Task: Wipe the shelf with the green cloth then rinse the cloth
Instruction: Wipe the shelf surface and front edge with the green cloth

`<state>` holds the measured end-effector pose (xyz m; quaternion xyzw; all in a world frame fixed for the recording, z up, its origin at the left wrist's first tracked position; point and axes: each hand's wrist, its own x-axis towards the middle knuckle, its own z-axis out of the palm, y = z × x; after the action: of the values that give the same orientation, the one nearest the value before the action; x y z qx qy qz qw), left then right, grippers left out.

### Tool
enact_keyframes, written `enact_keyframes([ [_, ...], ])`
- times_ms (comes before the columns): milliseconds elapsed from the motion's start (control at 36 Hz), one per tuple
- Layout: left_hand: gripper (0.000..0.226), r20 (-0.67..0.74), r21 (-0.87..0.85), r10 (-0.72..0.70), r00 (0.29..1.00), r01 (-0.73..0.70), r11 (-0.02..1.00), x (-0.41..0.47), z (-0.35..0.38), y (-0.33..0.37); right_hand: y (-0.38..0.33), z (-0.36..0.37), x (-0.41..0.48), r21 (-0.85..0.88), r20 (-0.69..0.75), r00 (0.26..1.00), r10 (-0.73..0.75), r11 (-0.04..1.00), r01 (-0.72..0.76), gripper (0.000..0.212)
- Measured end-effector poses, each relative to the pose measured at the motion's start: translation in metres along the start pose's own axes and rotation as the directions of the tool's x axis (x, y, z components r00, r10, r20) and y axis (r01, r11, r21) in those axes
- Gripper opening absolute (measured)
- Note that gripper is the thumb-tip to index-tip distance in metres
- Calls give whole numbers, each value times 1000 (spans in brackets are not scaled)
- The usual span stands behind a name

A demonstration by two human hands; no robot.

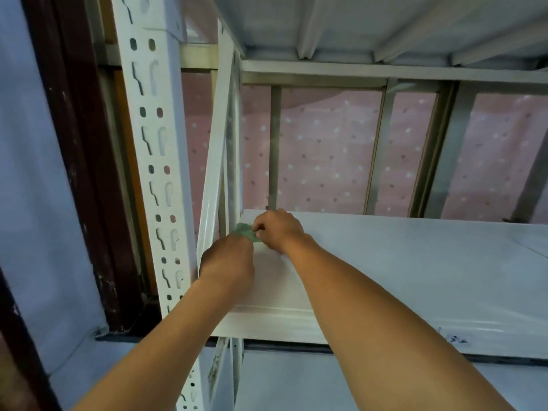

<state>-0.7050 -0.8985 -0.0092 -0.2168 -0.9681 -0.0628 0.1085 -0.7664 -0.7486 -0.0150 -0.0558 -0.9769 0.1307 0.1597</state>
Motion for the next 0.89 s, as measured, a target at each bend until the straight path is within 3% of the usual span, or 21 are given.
enact_keyframes([
  [278, 16, 23, -7, -32, 999, 32, 999, 14, 4, -4, 23, 14, 65, -7, -19, 999, -40, 999, 40, 26],
  [500, 22, -31, -57, -33, 999, 31, 998, 14, 12, -9, 39, 23, 108, 4, -28, 999, -47, 999, 47, 23],
  [889, 18, -60, 58, -35, 998, 38, 998, 15, 19, -5, 52, 25, 133, 42, -15, 1000, -17, 999, 18, 24],
])
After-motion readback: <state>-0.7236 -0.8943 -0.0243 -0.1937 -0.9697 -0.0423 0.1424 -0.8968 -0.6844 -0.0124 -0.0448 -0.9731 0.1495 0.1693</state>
